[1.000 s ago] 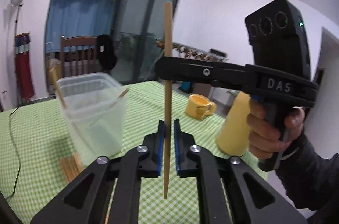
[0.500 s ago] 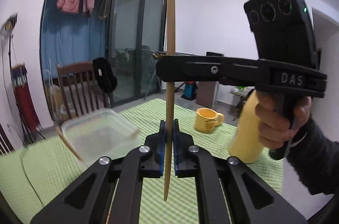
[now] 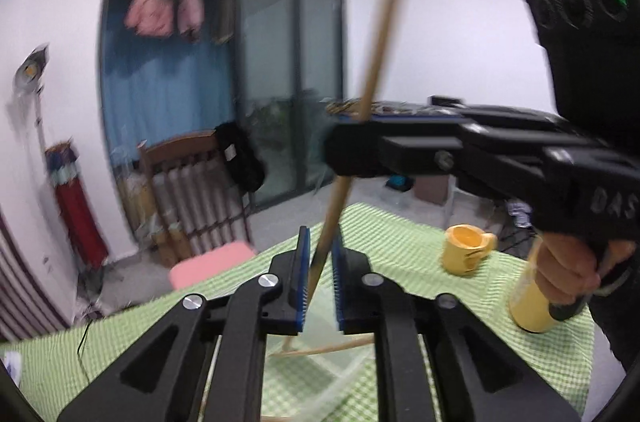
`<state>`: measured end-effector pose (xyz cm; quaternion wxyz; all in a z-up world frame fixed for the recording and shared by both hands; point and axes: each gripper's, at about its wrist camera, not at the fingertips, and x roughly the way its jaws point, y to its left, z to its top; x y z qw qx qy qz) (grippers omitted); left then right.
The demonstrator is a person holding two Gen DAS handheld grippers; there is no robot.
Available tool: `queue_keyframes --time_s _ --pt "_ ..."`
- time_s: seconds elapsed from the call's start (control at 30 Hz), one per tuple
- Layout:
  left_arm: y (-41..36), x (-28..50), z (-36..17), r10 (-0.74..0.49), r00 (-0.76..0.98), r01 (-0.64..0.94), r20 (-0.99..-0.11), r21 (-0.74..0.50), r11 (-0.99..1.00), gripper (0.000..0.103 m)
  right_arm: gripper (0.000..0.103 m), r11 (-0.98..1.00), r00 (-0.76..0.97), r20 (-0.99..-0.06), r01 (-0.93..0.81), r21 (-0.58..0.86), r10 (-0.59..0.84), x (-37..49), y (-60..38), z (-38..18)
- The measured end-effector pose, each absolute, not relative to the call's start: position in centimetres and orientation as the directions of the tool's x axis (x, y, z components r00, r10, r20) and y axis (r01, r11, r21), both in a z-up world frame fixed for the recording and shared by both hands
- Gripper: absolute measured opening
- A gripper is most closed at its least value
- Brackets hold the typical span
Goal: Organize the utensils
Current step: 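Lower the left gripper's chopstick into the container and open the left gripper, then lower the right gripper's chopstick into the container and open the right gripper, then withdraw both open grippers from the container toward the chopstick bundle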
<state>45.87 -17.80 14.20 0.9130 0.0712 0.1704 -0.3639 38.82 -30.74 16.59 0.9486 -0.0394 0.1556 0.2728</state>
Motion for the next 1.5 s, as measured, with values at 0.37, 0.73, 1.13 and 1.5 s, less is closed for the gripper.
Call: queue_keyframes --time_s 0.37,0.73,1.13,1.5 --pt "-11.2 43.4 14.4 -0.614 0.699 0.607 -0.367 -0.151 0.781 0.043 0.007 0.880 0.768 -0.455 -0.469 0.078 0.450 43.4 -30.5 7.6" --pt "-7.3 35.8 12.0 -0.487 0.792 0.514 -0.367 -0.029 0.857 0.056 0.069 0.902 0.749 -0.552 -0.431 0.016 0.367 41.8 -29.5 5.5" --pt "-2.5 31.3 6.2 -0.307 0.802 0.300 -0.513 -0.099 0.949 0.058 0.072 0.945 0.854 -0.426 -0.326 0.011 0.299 35.1 -31.7 9.8" --pt "-1.5 25.1 -0.1 -0.171 0.806 0.138 -0.567 -0.100 0.985 0.066 0.080 0.938 0.837 -0.477 -0.340 -0.070 0.268 24.1 -28.5 2.9"
